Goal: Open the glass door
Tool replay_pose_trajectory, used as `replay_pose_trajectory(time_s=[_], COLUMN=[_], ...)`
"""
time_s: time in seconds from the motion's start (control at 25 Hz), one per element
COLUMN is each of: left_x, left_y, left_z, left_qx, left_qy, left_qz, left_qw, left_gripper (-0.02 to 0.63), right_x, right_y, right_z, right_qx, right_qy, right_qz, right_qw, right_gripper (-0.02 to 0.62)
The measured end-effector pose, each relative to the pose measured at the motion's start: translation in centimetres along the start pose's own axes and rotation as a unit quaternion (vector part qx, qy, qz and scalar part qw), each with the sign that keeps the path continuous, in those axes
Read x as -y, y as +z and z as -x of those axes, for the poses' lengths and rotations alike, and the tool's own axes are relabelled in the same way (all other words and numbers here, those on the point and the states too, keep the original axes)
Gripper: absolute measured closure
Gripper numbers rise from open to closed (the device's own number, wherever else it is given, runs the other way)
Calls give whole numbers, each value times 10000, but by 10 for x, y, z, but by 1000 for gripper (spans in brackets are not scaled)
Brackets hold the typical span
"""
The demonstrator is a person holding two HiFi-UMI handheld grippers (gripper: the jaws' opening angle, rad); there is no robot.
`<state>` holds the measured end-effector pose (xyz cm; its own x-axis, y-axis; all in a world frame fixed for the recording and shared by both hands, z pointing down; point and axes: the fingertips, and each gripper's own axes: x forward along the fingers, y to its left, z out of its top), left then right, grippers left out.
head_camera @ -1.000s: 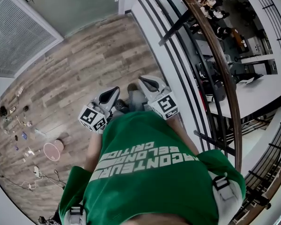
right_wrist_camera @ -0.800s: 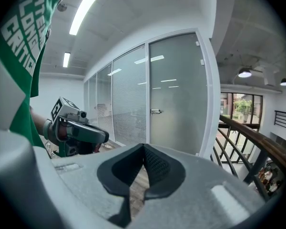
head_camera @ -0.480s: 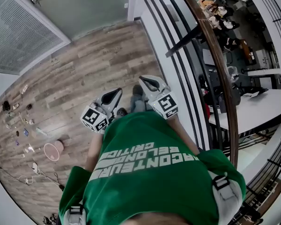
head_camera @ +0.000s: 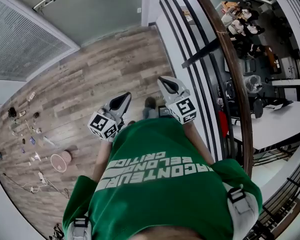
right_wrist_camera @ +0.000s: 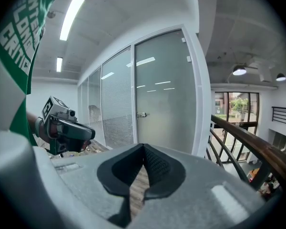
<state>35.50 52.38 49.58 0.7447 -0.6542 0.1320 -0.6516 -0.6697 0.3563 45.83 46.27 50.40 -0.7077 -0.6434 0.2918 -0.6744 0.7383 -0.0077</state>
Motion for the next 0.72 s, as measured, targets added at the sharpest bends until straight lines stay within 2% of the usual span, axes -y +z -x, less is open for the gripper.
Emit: replay_pose_trajectory(time_s=[0.44,0.72], left_x=[-17,-21], left_y=[13,15], left_z=[-53,-68], left_qx=[7,42], left_qy=[439,615], left_qz=[-29,48], left_qw=[9990,9981], left_gripper=[592,592], right_x=[60,91], right_y=[-2,5], right_z=[-20,-24], right_qx=[24,75], right_qy=[355,391], right_qz=[-90,8], right_qw=[9993,9992], right_gripper=[603,603])
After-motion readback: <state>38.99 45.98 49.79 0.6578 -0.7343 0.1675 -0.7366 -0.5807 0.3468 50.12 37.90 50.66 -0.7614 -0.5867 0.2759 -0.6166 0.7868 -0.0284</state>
